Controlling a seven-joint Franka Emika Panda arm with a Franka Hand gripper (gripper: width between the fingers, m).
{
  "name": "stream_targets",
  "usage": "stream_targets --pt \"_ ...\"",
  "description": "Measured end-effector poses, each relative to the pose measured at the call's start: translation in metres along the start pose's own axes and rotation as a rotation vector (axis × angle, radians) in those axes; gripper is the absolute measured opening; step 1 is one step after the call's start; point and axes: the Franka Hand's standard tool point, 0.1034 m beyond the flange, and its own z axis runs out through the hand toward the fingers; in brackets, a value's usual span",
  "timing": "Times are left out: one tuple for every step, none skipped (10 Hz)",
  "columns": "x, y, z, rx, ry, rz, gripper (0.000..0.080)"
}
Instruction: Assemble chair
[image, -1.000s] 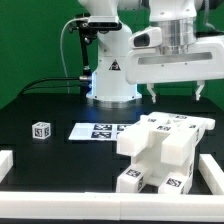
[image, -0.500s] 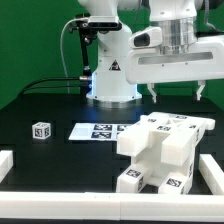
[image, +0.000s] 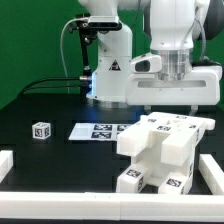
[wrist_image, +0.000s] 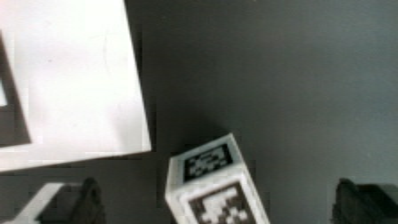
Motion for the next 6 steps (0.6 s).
stream_targets --pt "0.001 0.001 0.007 -0.008 0.005 -0.003 0.0649" --pt "0.004 0.003 0.010 -0.012 0.013 -0.003 0.0649" --pt "0.008 0.005 0.017 -0.020 0.024 -0.001 0.0649" --pt "0.012 0.006 0.024 -0.027 0.029 -0.001 0.0649" --pt "0.014 0.005 0.028 -0.030 0.036 0.001 0.0649" --pt "0.014 0.004 0.029 -0.031 0.036 0.005 0.0649"
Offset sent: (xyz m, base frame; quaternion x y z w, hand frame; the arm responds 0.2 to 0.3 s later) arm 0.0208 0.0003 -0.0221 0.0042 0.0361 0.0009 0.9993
